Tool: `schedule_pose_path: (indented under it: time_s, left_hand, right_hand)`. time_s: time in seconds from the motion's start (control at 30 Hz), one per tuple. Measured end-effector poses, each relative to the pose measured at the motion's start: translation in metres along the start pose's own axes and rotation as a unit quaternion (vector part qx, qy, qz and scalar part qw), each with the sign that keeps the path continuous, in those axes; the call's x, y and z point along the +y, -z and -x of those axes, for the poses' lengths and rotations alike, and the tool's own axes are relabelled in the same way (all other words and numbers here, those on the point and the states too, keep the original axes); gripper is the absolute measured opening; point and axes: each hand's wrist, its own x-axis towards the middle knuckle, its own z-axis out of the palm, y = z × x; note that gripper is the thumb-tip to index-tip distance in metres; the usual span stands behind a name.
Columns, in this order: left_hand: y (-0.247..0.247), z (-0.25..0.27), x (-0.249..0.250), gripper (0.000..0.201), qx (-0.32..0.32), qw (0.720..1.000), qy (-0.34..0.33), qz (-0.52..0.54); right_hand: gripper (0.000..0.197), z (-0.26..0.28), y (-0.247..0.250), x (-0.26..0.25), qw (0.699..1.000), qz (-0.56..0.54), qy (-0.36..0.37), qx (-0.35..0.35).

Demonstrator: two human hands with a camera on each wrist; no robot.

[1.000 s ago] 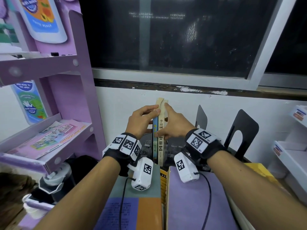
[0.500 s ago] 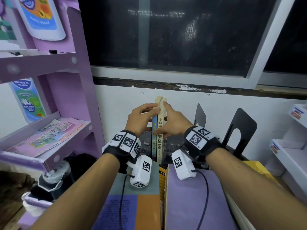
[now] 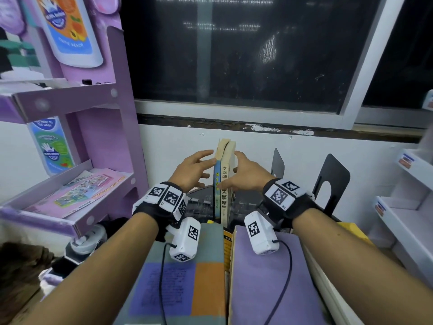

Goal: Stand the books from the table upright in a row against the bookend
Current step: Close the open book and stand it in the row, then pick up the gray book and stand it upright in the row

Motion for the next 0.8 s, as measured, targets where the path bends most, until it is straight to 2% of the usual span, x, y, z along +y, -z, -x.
schedule_pose_path:
  time_s: [0.17,0.3,0.4,0.53,0.67,0.8]
  left_hand:
    - [0.021,0.022,0.001,0.036,0.007,0.998,0.023,-0.066]
    - [0.038,0.045,-0.003,0.032,0.009,0.993,0.062,-0.105]
    - [0.047,0.063,-0.009,0.034,0.011,0.988,0.084,-0.126]
    - [0.054,0.087,-0.019,0.038,-0.005,0.976,0.134,-0.173]
    - [0.059,0.11,-0.025,0.043,-0.054,0.947,0.178,-0.26]
    - [0.066,0.128,-0.027,0.047,-0.075,0.93,0.212,-0.291]
  right_hand:
    - [0.085,0.021,0.007,-0.011,0.998,0.061,-0.021,-0.019]
    - [0.077,0.044,0.005,-0.019,0.989,0.124,-0.014,-0.076]
    - [0.087,0.061,-0.004,-0.027,0.975,0.186,-0.001,-0.124]
    - [0.088,0.078,-0.022,-0.034,0.963,0.218,0.002,-0.159]
    - [0.088,0.085,-0.04,-0.039,0.952,0.251,-0.007,-0.177]
    - [0.087,0.086,-0.051,-0.042,0.943,0.272,-0.017,-0.191]
